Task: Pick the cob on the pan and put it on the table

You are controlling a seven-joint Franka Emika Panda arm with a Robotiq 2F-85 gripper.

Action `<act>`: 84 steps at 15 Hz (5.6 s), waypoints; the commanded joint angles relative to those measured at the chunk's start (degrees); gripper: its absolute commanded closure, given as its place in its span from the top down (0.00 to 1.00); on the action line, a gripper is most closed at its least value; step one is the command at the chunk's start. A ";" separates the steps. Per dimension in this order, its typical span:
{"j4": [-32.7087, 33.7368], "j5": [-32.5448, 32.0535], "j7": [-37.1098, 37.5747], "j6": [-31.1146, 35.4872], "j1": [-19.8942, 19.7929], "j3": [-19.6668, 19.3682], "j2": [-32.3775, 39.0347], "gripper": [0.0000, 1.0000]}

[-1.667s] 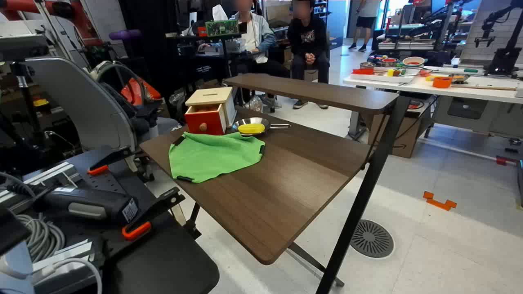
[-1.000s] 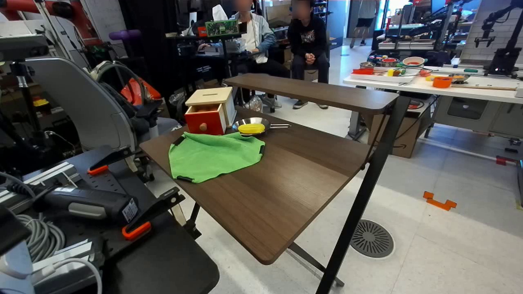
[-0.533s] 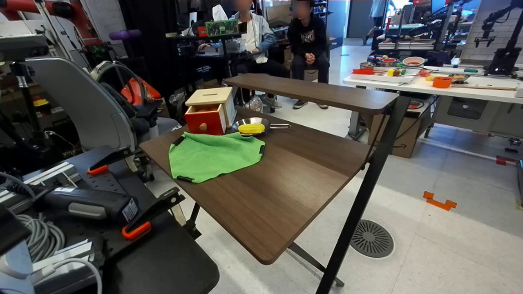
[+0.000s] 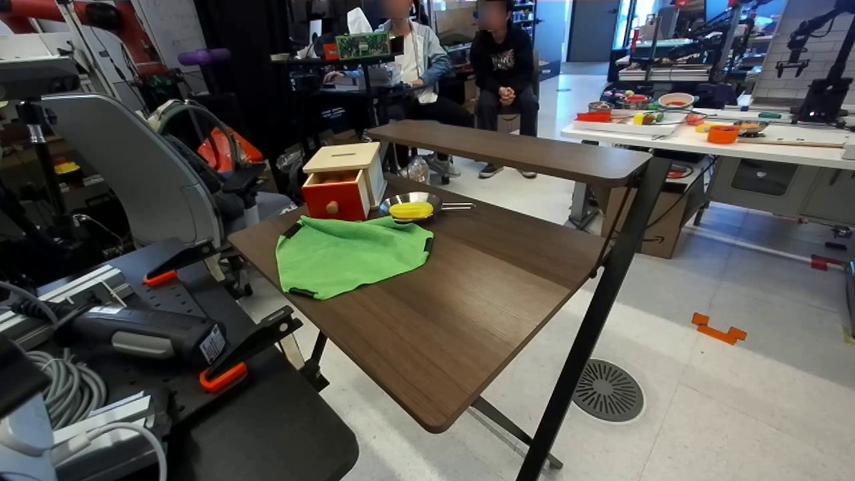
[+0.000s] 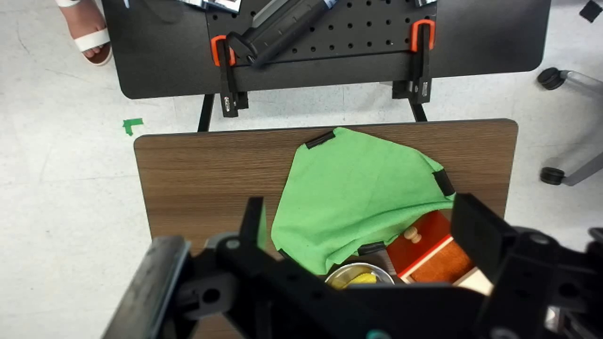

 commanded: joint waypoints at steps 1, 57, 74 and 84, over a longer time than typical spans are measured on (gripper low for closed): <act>0.11 -0.13 0.13 -0.13 0.28 -0.23 0.02 1.00; 57.35 5.99 52.30 36.06 9.20 -5.01 88.45 0.31; 43.41 5.32 47.30 36.81 6.87 -7.73 74.30 0.06; 36.67 5.23 42.12 37.95 -0.09 -13.14 72.99 0.06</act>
